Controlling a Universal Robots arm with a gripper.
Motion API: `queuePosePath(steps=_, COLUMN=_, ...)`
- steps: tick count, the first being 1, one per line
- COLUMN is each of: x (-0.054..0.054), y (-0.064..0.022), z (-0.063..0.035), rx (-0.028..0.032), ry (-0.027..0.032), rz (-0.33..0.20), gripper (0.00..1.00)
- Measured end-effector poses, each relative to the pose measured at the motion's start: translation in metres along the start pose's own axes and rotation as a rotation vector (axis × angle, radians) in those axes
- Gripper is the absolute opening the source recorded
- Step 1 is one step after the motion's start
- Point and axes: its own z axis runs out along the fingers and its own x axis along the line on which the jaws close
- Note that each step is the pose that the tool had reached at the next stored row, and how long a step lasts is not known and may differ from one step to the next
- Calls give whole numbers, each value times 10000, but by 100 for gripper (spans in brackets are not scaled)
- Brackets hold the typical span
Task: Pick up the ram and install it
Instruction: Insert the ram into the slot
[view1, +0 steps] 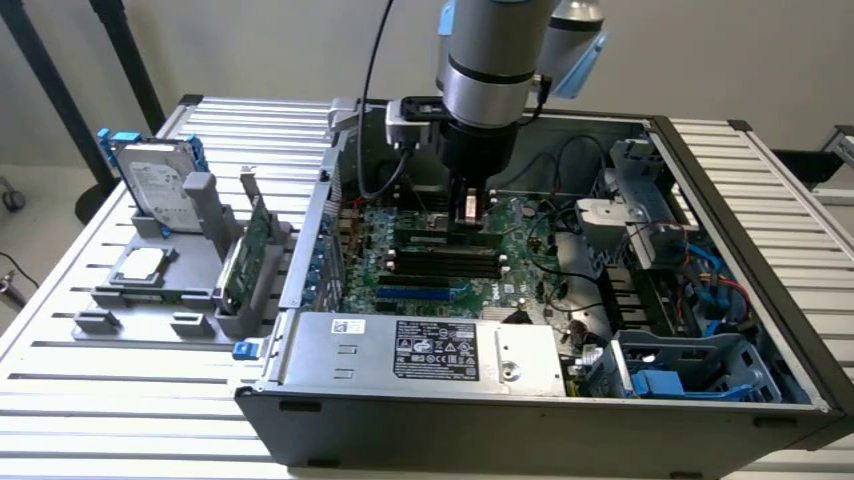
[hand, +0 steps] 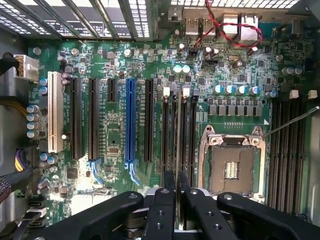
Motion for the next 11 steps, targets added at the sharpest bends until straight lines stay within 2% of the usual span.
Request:
queuePosePath(steps=7, x=1, y=-11, z=92, rx=1, ry=188, rz=6, gripper=14)
queuePosePath(steps=9, x=2, y=-13, z=122, rx=1, ry=230, rz=8, gripper=14)
queuePosePath(steps=11, x=2, y=-14, z=144, rx=1, ry=244, rz=8, gripper=14)
